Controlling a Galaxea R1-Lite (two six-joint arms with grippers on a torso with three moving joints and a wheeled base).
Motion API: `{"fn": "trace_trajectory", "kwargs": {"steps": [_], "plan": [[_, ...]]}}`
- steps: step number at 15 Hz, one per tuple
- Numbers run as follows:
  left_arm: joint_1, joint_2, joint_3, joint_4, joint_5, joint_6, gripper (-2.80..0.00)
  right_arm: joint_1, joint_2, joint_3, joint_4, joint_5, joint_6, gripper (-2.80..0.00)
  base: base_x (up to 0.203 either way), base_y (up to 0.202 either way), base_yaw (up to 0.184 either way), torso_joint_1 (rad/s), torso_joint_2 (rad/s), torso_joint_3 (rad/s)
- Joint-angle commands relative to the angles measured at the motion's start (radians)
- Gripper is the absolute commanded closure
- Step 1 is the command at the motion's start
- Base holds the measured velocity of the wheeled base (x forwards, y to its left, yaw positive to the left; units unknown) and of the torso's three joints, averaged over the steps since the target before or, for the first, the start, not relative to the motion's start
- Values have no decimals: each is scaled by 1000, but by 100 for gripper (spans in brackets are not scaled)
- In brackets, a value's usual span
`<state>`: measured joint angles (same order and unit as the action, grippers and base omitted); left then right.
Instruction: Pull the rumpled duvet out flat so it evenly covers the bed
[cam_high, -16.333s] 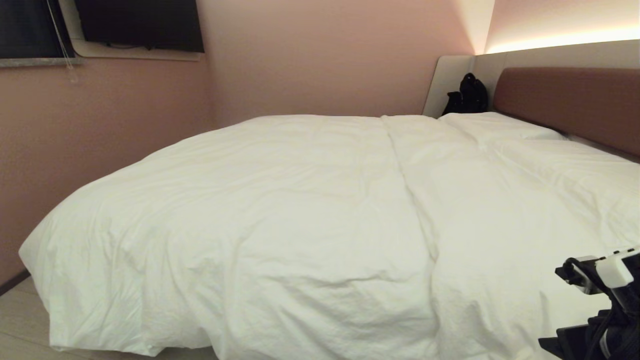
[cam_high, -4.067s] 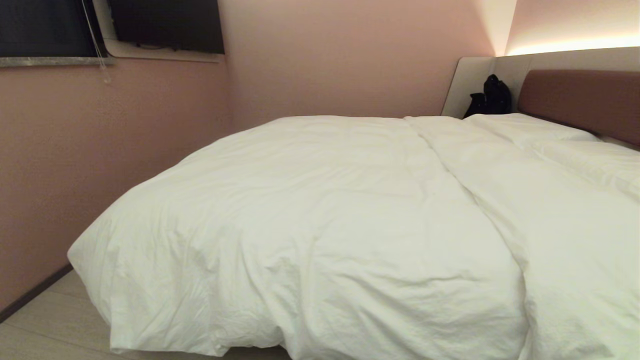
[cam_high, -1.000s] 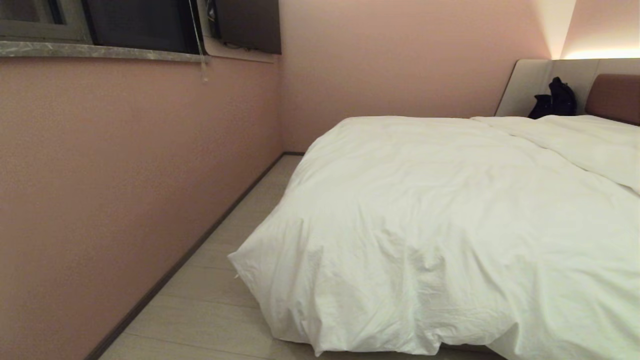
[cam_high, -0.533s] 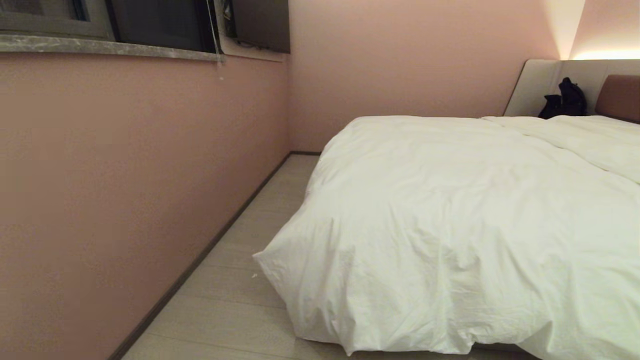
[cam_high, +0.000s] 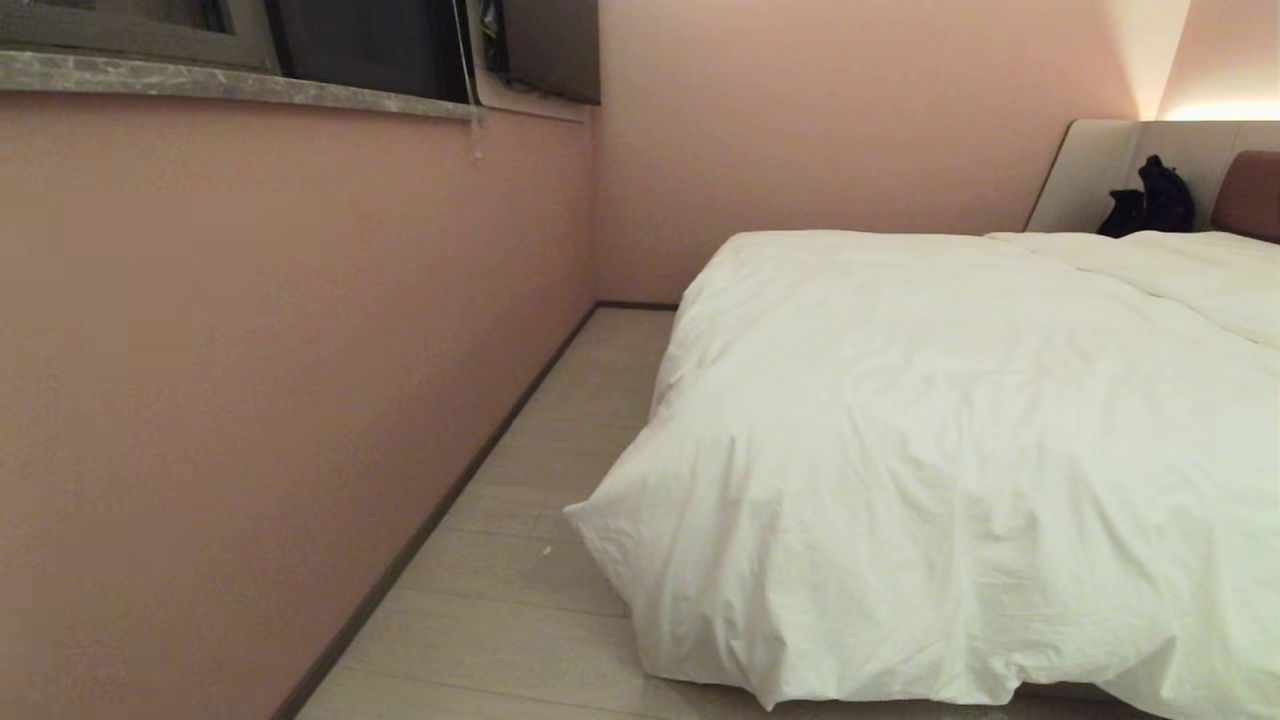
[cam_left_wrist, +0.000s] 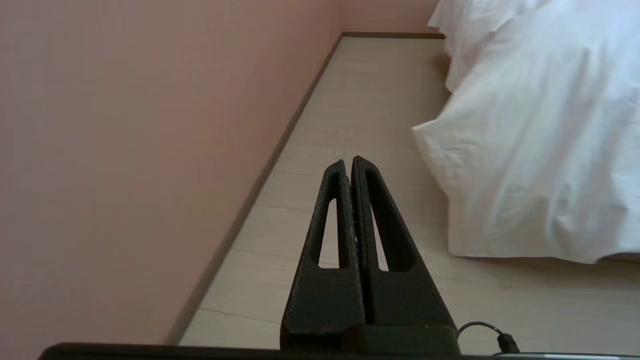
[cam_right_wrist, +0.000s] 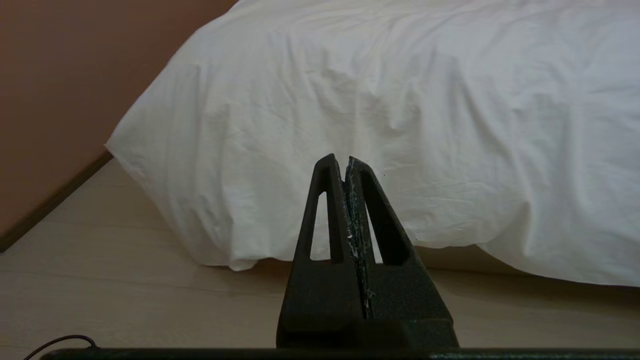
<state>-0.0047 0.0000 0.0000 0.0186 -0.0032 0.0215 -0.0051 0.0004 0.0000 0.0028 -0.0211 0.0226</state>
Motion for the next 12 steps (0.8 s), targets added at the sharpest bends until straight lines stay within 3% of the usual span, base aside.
{"fn": "trace_trajectory", "kwargs": {"steps": [1, 8, 12], "plan": [[0, 0, 0, 0, 0, -2, 0, -1, 0, 0, 0, 0, 0, 0, 0, 196, 1, 2, 0, 5], [0, 0, 0, 1, 1, -5, 0, -1, 0, 0, 0, 1, 0, 0, 0, 184, -1, 5, 4, 2], [0, 0, 0, 1, 0, -2, 0, 1, 0, 0, 0, 0, 0, 0, 0, 20, 0, 1, 1, 1]]}}
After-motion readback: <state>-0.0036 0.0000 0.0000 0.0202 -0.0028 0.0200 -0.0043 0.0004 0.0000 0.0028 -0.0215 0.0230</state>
